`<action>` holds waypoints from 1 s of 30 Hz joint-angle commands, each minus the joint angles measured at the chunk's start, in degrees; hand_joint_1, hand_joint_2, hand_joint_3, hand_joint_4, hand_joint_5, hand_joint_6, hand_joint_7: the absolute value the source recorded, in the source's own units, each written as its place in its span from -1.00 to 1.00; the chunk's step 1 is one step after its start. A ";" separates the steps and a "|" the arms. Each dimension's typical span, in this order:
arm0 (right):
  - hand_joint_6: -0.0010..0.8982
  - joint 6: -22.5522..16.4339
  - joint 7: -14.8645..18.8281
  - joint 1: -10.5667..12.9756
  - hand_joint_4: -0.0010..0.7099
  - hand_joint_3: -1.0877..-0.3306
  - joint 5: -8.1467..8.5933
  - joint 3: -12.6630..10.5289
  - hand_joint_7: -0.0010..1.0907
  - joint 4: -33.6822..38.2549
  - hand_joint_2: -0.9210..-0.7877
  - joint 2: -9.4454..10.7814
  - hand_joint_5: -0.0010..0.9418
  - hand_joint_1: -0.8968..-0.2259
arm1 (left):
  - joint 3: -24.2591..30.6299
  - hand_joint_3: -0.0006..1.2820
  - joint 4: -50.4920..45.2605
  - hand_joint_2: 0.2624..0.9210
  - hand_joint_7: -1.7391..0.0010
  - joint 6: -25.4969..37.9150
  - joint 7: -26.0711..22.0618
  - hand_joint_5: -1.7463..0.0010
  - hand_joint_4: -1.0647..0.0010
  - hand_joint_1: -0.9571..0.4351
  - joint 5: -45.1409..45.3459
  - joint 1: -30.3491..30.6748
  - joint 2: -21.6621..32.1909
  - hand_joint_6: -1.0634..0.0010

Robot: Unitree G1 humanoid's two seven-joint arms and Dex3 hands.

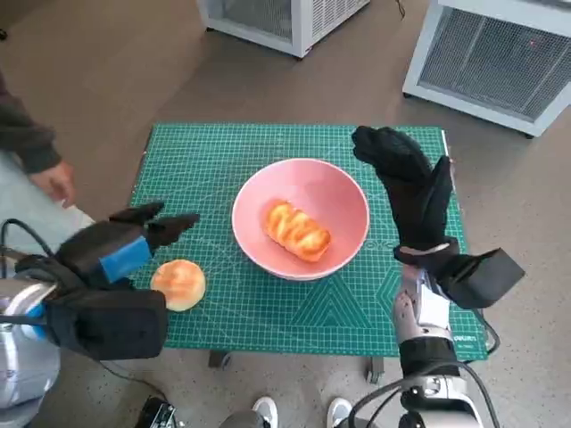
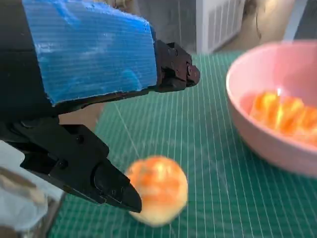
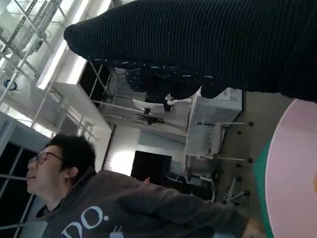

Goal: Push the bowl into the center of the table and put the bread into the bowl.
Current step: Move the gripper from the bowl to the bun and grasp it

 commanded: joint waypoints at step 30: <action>-0.83 2.22 0.55 2.11 -0.22 -0.22 -0.09 -0.34 -0.03 -2.35 -1.00 -0.90 -1.00 -0.46 | -15.96 -0.93 27.89 0.80 0.83 -7.20 16.96 0.83 -0.35 0.52 12.56 -3.77 -5.86 -0.26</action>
